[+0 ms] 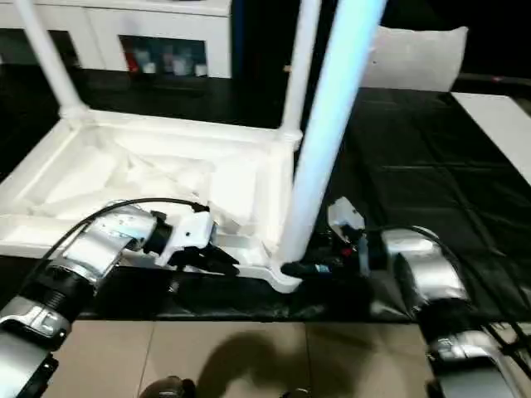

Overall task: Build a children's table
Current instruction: Rotate leg to tighten

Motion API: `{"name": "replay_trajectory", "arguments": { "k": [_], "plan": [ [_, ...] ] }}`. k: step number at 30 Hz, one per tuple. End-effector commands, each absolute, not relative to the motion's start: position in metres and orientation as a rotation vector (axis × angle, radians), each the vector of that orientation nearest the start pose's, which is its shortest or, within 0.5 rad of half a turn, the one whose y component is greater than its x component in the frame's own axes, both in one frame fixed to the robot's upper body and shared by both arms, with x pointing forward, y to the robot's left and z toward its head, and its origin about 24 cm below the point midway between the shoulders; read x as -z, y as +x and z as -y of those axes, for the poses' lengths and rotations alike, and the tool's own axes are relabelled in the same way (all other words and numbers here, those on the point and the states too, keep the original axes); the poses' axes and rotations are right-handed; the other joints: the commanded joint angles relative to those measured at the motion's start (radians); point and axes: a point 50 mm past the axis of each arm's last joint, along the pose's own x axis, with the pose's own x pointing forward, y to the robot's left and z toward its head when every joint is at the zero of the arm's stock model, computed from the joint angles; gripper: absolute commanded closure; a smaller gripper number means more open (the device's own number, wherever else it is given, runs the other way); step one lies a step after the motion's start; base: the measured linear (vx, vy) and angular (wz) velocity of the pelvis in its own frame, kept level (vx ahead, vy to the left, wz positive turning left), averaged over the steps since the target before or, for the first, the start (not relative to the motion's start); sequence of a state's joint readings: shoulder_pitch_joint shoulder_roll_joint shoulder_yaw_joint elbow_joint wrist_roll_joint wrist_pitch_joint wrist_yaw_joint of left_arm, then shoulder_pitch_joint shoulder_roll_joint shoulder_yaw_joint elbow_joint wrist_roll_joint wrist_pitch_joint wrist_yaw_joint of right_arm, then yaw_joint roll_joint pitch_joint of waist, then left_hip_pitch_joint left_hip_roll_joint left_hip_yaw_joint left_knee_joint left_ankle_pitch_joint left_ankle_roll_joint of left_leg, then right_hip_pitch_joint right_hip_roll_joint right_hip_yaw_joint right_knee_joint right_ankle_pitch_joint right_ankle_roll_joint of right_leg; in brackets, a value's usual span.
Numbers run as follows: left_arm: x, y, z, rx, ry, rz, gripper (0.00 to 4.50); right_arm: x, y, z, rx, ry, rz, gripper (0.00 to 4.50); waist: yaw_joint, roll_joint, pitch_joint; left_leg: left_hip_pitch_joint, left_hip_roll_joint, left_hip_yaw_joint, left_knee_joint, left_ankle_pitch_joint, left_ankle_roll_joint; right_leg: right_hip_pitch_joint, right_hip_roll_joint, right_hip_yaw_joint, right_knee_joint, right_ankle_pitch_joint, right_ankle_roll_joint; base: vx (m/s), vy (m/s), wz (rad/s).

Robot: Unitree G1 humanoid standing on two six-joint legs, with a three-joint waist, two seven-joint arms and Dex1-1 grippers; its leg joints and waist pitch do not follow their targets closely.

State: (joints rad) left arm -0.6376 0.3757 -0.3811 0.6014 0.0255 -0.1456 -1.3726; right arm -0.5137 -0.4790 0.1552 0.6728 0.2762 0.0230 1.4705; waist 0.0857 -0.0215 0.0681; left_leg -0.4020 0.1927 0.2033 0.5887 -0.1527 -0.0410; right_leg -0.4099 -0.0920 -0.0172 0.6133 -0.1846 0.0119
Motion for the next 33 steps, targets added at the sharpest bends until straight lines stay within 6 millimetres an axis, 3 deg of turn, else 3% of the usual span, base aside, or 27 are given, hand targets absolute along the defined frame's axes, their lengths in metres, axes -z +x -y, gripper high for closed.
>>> {"name": "replay_trajectory", "arguments": {
  "k": [1, 6, 9, 14, 17, 19, 20, 22, 24, 25, 26, 29, 33],
  "plan": [
    [-0.072, 0.300, -0.096, 1.768, 0.623, -0.238, 4.50, -0.043, 0.301, 0.198, -1.330, -0.079, -0.420, 2.10, 0.000, -0.004, -0.069, 0.031, 0.039, -0.015, -0.071, -0.292, 0.032, 0.036, -0.043, 0.014, -0.070, -0.219, -0.263, 0.000, 0.000, 0.00],
    [-0.071, 0.299, -0.095, 1.763, 0.596, -0.241, 4.50, -0.039, 0.302, 0.199, -1.356, -0.042, -0.427, 2.25, -0.004, -0.004, -0.069, 0.034, 0.041, -0.015, -0.072, -0.325, 0.024, 0.033, -0.044, 0.016, -0.073, -0.251, -0.263, 0.000, 0.000, 0.00],
    [-0.071, 0.302, -0.094, 1.717, 0.579, -0.242, 4.50, -0.034, 0.302, 0.204, -1.337, -0.025, -0.424, 2.29, -0.008, 0.001, -0.068, 0.036, 0.042, -0.015, -0.073, -0.342, 0.018, 0.031, -0.043, 0.016, -0.073, -0.256, -0.271, 0.000, 0.000, 0.00],
    [-0.071, 0.313, -0.089, 1.574, 0.541, -0.231, 4.50, -0.020, 0.299, 0.218, -1.185, 0.014, -0.398, 2.36, -0.007, 0.000, -0.067, 0.039, 0.041, -0.016, -0.073, -0.365, 0.019, 0.031, -0.044, 0.015, -0.079, -0.282, -0.274, 0.000, 0.000, 0.00],
    [-0.072, 0.316, -0.085, 1.509, 0.504, -0.228, 4.50, -0.014, 0.299, 0.221, -1.117, 0.015, -0.417, 2.39, -0.008, -0.005, -0.064, 0.038, 0.041, -0.018, -0.076, -0.384, 0.017, 0.032, -0.044, 0.013, -0.083, -0.334, -0.259, 0.000, 0.000, 0.00],
    [-0.073, 0.318, -0.083, 1.470, 0.485, -0.227, 4.50, -0.009, 0.299, 0.223, -1.060, 0.006, -0.433, 2.41, -0.015, -0.006, -0.062, 0.043, 0.039, -0.023, -0.077, -0.429, 0.002, 0.028, -0.049, 0.013, -0.092, -0.431, -0.235, 0.000, 0.000, 0.00],
    [-0.073, 0.320, -0.079, 1.416, 0.451, -0.228, 4.50, -0.002, 0.301, 0.224, -0.955, 0.012, -0.447, 2.41, -0.016, -0.006, -0.061, 0.042, 0.039, -0.024, -0.077, -0.432, -0.003, 0.027, -0.050, 0.013, -0.094, -0.446, -0.228, 0.000, 0.000, 0.00],
    [-0.072, 0.322, -0.075, 1.368, 0.426, -0.233, 4.50, 0.006, 0.301, 0.221, -0.866, 0.023, -0.439, 2.44, -0.033, -0.002, -0.057, 0.046, 0.035, -0.033, -0.079, -0.486, -0.023, 0.020, -0.050, 0.009, -0.103, -0.523, -0.200, 0.000, 0.000, 0.00],
    [-0.072, 0.323, -0.072, 1.337, 0.415, -0.234, 4.50, 0.009, 0.301, 0.216, -0.830, 0.034, -0.436, 2.44, -0.046, -0.005, -0.057, 0.043, 0.033, -0.037, -0.082, -0.510, -0.025, 0.020, -0.048, 0.006, -0.108, -0.556, -0.179, 0.000, 0.000, 0.00],
    [-0.072, 0.325, -0.069, 1.301, 0.396, -0.237, 4.50, 0.011, 0.304, 0.211, -0.786, 0.039, -0.429, 2.45, -0.052, -0.005, -0.056, 0.047, 0.032, -0.038, -0.081, -0.532, -0.025, 0.015, -0.047, 0.006, -0.113, -0.579, -0.169, 0.000, 0.000, 0.00],
    [-0.072, 0.327, -0.065, 1.255, 0.375, -0.242, 4.50, 0.013, 0.309, 0.205, -0.728, 0.054, -0.432, 2.45, -0.053, 0.000, -0.057, 0.048, 0.031, -0.040, -0.080, -0.539, -0.028, 0.015, -0.048, 0.005, -0.112, -0.585, -0.166, 0.000, 0.000, 0.00],
    [-0.073, 0.331, -0.058, 1.181, 0.345, -0.250, 4.50, 0.015, 0.316, 0.197, -0.615, 0.071, -0.436, 2.45, -0.070, 0.004, -0.056, 0.044, 0.029, -0.050, -0.084, -0.582, -0.039, 0.017, -0.048, -0.011, -0.123, -0.639, -0.137, 0.000, 0.000, 0.00],
    [-0.076, 0.339, -0.044, 1.041, 0.293, -0.244, 4.50, 0.016, 0.325, 0.189, -0.449, 0.119, -0.420, 2.46, -0.089, 0.017, -0.053, 0.050, 0.031, -0.063, -0.094, -0.678, -0.054, 0.020, -0.044, -0.040, -0.135, -0.600, -0.130, 0.000, 0.000, 0.00]
  ]
}}
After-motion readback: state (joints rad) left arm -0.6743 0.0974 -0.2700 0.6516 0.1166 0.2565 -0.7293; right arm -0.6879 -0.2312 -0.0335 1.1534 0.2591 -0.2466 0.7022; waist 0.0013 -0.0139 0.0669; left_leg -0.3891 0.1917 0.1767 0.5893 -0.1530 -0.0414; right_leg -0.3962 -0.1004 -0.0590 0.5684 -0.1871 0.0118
